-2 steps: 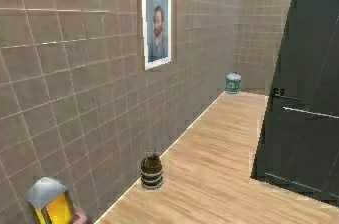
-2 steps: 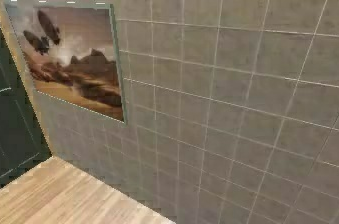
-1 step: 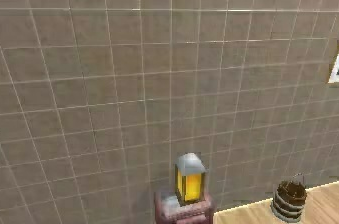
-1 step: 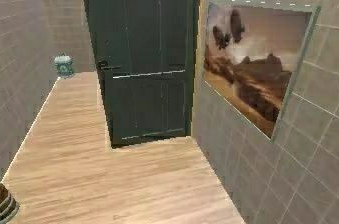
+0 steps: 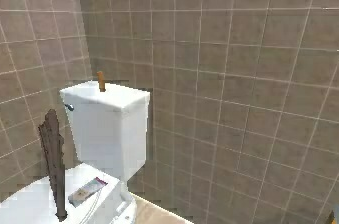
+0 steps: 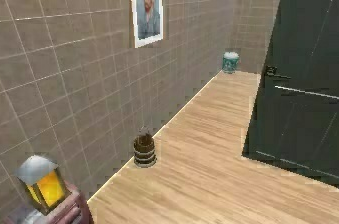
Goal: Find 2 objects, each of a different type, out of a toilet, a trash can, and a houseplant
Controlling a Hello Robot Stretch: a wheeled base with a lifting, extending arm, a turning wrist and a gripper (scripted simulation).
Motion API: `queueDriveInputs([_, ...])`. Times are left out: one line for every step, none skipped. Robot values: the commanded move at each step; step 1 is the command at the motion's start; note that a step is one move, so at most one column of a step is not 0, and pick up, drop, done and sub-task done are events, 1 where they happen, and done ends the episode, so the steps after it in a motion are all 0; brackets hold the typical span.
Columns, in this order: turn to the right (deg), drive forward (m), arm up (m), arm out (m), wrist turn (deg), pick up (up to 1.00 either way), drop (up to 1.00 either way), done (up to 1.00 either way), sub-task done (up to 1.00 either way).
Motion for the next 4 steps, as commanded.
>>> queueDriveInputs([-15.0, 0.00, 0.00, 0.00, 0.0, 0.00, 0.00, 0.00, 0.00])
queueDriveInputs([0.0, 0.20, 0.00, 0.00, 0.0, 0.00, 0.00, 0.00, 0.00])
queueDriveInputs([-18.0, 0.00, 0.00, 0.00, 0.0, 0.00, 0.00, 0.00, 0.00])
queueDriveInputs([0.0, 0.00, 0.00, 0.00, 0.0, 0.00, 0.00, 0.00, 1.00])
